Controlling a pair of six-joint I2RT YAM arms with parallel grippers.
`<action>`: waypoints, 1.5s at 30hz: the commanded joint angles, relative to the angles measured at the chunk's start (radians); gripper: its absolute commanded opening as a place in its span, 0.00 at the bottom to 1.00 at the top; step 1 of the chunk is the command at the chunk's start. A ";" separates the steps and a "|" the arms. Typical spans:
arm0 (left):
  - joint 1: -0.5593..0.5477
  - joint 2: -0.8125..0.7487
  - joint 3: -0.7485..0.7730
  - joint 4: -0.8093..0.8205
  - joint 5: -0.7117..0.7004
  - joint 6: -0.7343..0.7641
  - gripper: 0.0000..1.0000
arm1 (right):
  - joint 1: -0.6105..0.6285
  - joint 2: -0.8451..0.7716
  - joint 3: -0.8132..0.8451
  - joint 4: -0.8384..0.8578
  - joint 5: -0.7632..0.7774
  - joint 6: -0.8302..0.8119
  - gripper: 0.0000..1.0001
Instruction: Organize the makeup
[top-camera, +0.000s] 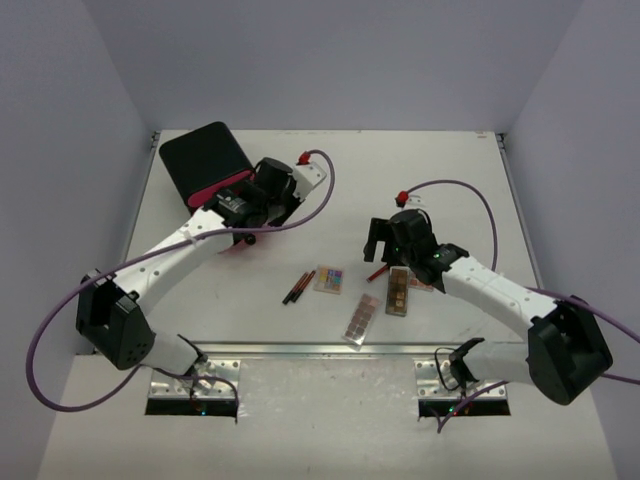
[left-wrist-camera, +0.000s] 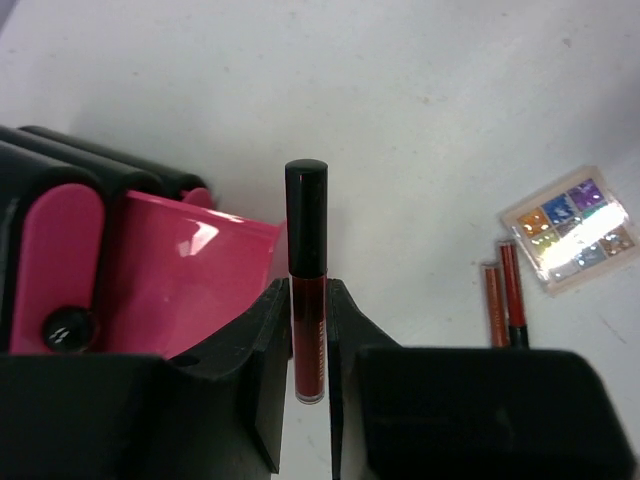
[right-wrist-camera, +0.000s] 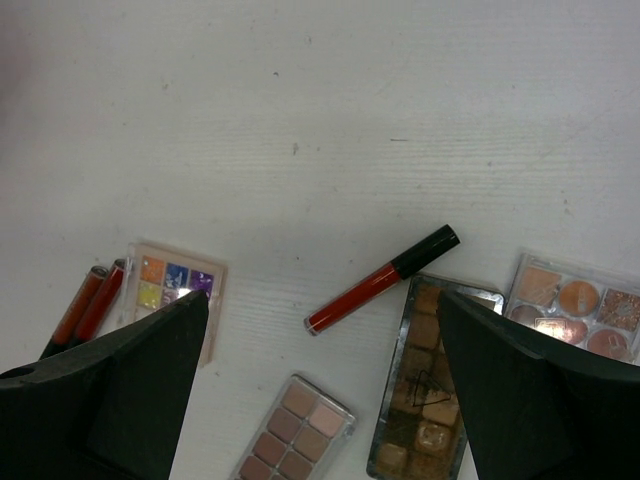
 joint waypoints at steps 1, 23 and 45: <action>0.038 -0.080 0.065 -0.007 -0.168 0.081 0.00 | -0.005 -0.014 0.043 0.039 -0.007 -0.013 0.96; 0.303 -0.170 -0.061 0.020 -0.081 0.197 0.00 | -0.004 -0.067 0.015 0.047 -0.025 0.000 0.96; 0.326 -0.021 -0.267 0.176 -0.017 0.158 0.54 | -0.003 -0.104 -0.018 0.027 -0.004 -0.010 0.97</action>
